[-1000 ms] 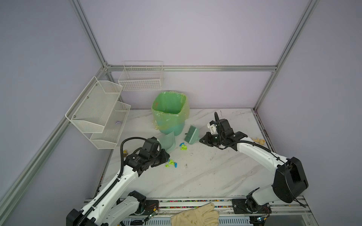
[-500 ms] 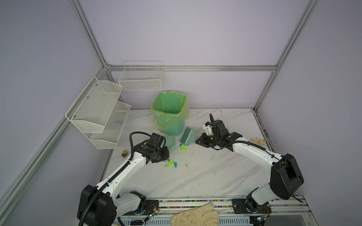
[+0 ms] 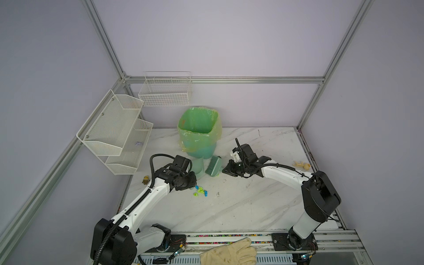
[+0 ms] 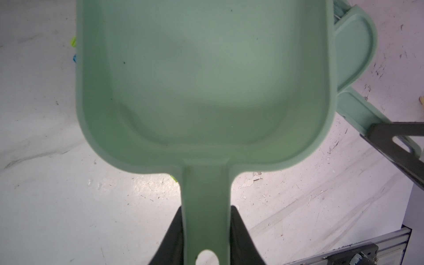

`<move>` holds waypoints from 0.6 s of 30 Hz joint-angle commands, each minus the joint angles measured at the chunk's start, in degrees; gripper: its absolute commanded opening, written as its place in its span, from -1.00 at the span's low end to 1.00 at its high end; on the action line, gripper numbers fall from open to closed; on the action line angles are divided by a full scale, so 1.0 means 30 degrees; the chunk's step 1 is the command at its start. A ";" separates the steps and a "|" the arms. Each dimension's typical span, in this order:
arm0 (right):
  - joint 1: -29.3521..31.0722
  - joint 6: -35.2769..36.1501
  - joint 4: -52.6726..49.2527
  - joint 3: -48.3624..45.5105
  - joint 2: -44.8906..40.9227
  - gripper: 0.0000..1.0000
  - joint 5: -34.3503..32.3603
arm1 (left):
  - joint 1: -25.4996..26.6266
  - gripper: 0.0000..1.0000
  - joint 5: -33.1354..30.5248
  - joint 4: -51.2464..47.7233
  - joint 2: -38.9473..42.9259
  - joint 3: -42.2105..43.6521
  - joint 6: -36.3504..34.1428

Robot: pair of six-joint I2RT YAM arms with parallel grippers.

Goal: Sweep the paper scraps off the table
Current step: 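Set the dustpan beside the scraps while the right gripper moves the brush behind them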

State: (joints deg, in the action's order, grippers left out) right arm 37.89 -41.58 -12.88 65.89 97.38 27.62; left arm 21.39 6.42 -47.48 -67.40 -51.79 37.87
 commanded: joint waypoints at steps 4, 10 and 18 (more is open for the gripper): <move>-0.0101 0.0256 -0.1115 0.0031 -0.0325 -1.00 -0.0350 | 0.0578 -1.00 0.0378 0.0259 -0.0060 -0.1672 -0.0388; -0.1195 0.1235 -0.2379 -0.1009 -0.1164 -1.00 -0.0535 | 0.2269 -1.00 -0.0183 0.0844 -0.0898 -0.2626 -0.0171; -0.3611 0.2826 -0.5039 -0.2498 -0.3924 -1.00 -0.0982 | 0.4018 -1.00 -0.0691 0.1129 -0.2706 -0.4081 -0.0023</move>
State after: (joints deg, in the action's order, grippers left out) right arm 28.64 -35.59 -21.45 59.96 88.75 26.52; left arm 32.21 5.65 -46.37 -74.67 -57.65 37.91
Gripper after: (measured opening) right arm 0.120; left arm 0.248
